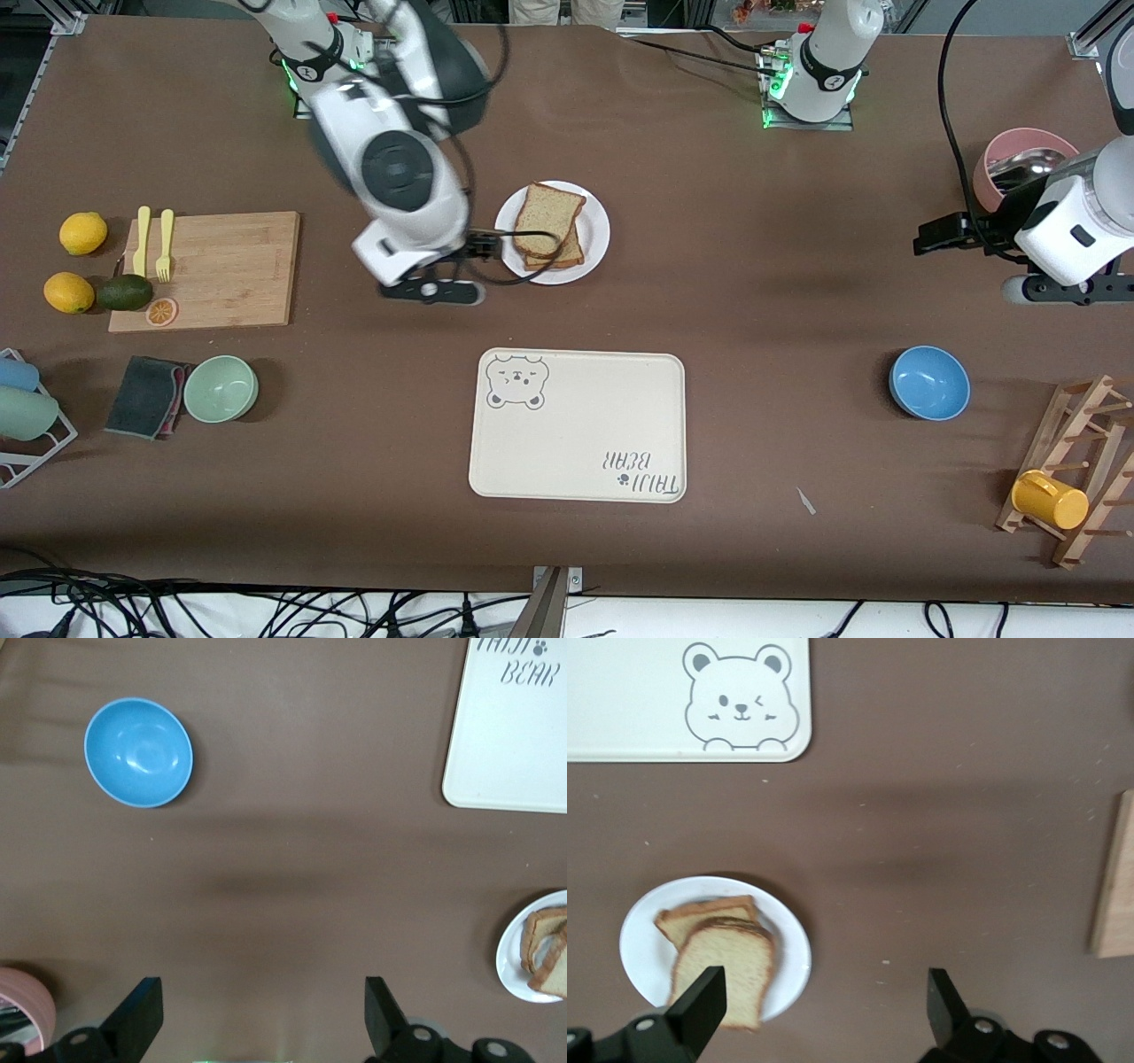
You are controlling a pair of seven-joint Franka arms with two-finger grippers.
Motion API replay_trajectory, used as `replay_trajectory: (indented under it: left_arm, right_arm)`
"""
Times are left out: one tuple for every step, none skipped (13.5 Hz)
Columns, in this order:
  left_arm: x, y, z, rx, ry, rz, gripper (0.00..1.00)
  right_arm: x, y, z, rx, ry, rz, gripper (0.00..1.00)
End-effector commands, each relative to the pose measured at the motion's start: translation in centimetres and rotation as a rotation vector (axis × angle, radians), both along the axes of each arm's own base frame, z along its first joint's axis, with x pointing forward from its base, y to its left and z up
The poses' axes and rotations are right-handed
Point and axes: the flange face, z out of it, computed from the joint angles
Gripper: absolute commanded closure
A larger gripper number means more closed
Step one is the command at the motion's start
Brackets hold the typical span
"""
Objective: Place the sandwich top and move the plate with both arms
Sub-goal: 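Open the right gripper and withdraw it toward the board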
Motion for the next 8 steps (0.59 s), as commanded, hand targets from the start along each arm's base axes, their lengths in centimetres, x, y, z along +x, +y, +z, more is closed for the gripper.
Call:
replay_trajectory:
  left_arm:
    - [0.8, 0.2, -2.4, -0.001, 0.003, -0.002, 0.00]
    - [0.9, 0.1, -2.8, -0.002, 0.011, -0.003, 0.00]
    - [1.1, 0.0, -3.2, -0.001, 0.014, -0.004, 0.00]
    - [1.2, -0.1, -3.5, -0.002, 0.020, -0.005, 0.00]
    - [1.3, -0.3, -4.2, 0.001, 0.032, -0.008, 0.00]
    - [1.0, -0.2, -5.6, 0.002, 0.061, -0.008, 0.00]
    - [1.2, -0.5, -6.7, 0.002, 0.070, -0.010, 0.00]
    - [1.2, -0.7, -7.8, -0.004, 0.073, -0.011, 0.00]
  right_arm:
    - [0.8, -6.7, 3.0, 0.057, 0.041, 0.078, 0.00]
    - [1.1, -9.1, 3.2, 0.062, 0.046, 0.070, 0.00]
    - [1.4, -12.3, 3.2, 0.063, 0.041, 0.043, 0.00]
    - [1.7, -15.1, 3.7, 0.079, 0.017, 0.028, 0.00]
    - [1.9, -17.4, 4.5, 0.084, -0.007, 0.030, 0.00]
    - [2.1, -19.3, 5.7, 0.076, -0.040, 0.031, 0.00]
    - [2.0, -21.7, 7.0, 0.059, -0.072, 0.019, 0.00]
    - [1.6, -23.8, 8.9, 0.051, -0.115, -0.007, 0.00]
